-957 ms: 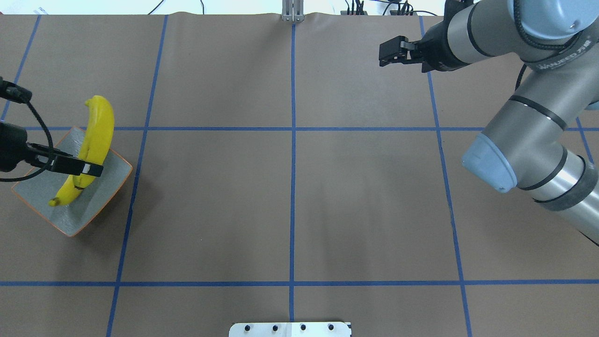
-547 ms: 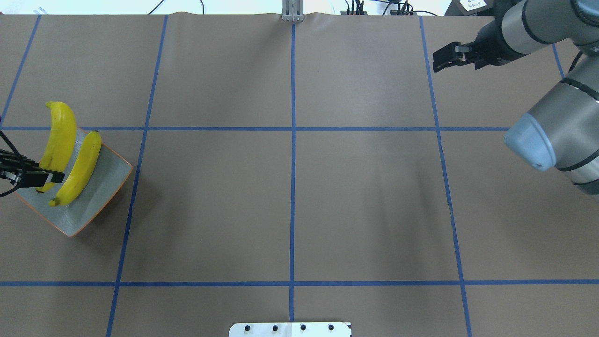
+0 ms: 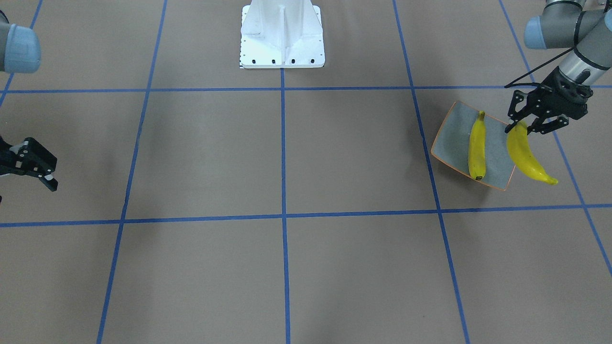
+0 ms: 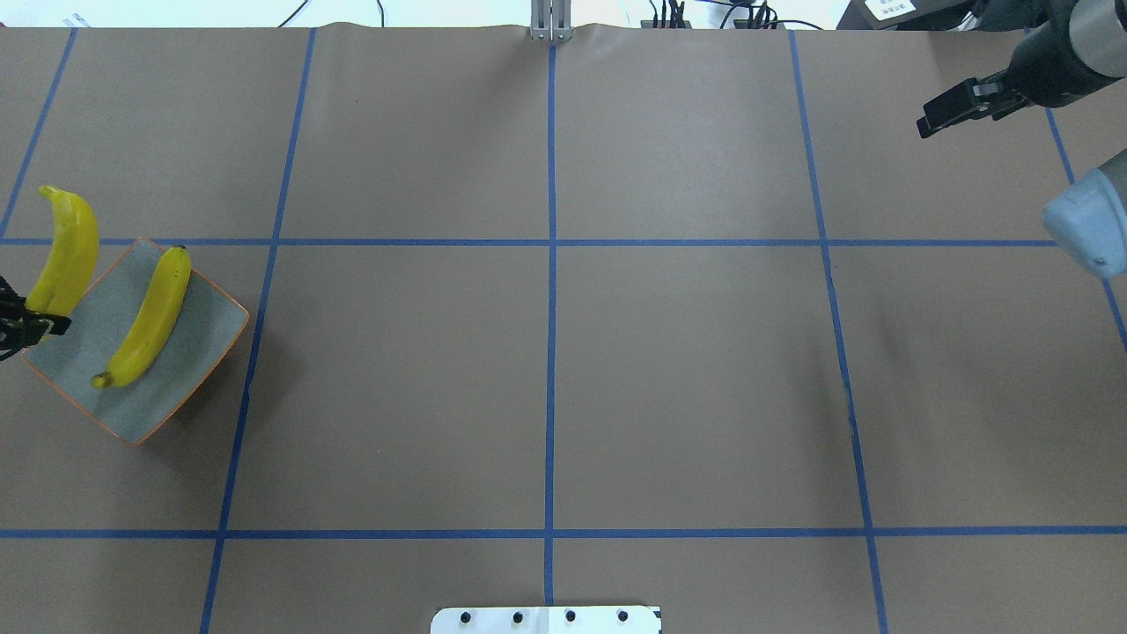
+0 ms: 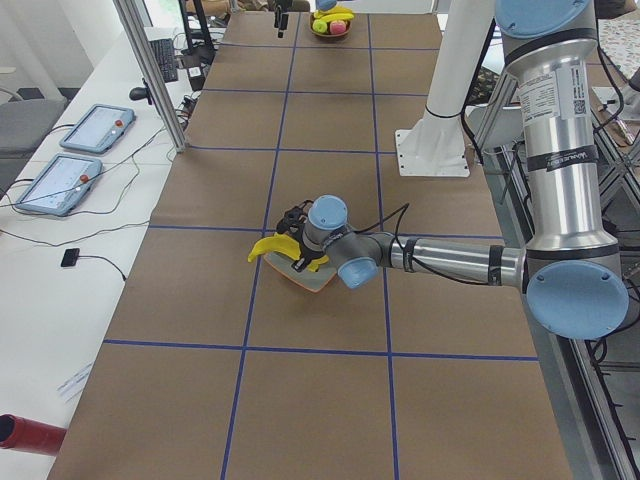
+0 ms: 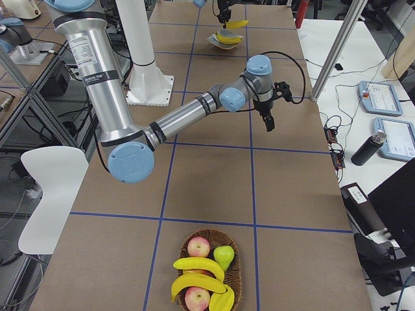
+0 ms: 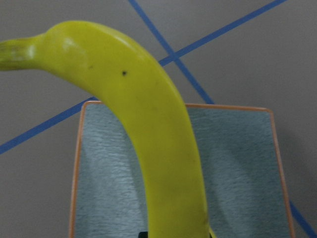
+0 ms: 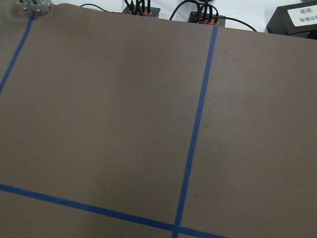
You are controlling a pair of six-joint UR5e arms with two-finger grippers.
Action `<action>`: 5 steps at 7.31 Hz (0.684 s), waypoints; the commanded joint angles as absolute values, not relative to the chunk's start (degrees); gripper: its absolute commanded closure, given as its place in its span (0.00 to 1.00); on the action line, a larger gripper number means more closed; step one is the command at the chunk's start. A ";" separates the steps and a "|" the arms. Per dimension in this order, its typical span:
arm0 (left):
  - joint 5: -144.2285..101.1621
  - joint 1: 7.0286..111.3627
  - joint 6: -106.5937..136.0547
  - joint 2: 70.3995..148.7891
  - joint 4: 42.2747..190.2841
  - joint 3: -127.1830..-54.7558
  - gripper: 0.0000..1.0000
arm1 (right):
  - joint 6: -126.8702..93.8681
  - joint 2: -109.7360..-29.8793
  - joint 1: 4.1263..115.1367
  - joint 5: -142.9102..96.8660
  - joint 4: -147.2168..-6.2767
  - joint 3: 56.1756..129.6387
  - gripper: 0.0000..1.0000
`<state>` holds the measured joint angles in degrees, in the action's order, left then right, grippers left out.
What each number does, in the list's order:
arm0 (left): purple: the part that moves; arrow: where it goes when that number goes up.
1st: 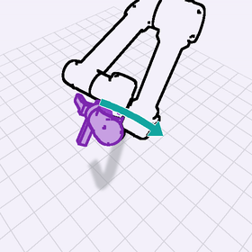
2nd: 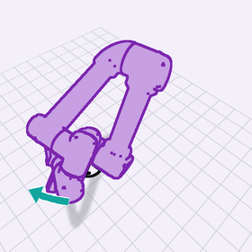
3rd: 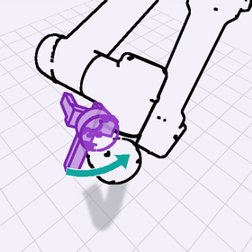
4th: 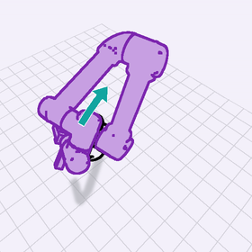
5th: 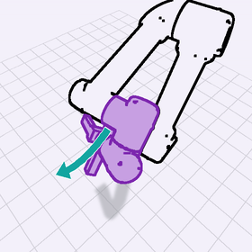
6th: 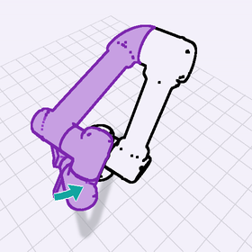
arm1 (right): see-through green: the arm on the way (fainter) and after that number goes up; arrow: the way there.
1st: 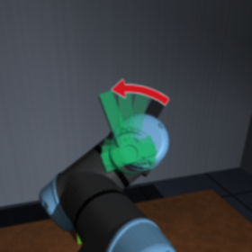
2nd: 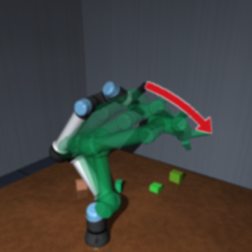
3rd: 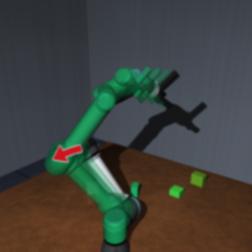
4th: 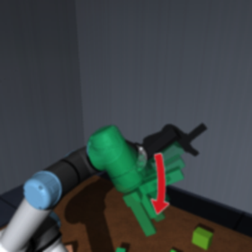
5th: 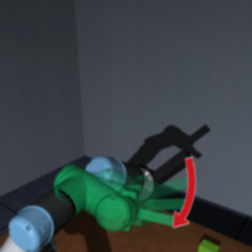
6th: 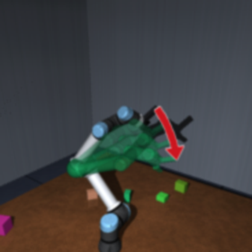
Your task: Transfer all bananas from basket to plate
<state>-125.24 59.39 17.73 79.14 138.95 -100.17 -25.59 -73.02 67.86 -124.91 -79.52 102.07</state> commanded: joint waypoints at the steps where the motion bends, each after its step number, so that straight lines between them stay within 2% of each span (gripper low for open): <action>1: -123.40 59.77 16.17 79.62 136.94 -99.75 1.00 | -21.46 -73.91 70.13 -126.90 -79.45 100.81 0.00; 3: -123.40 59.50 16.17 79.37 136.85 -100.28 1.00 | -19.69 -74.79 71.36 -128.32 -79.45 100.72 0.00; 4: -123.57 58.37 16.17 79.19 136.85 -100.46 0.97 | -19.69 -74.79 71.37 -128.32 -79.45 100.72 0.00; 5: -124.27 57.32 16.26 79.10 136.85 -100.55 0.89 | -19.69 -74.97 71.37 -128.32 -79.45 100.72 0.00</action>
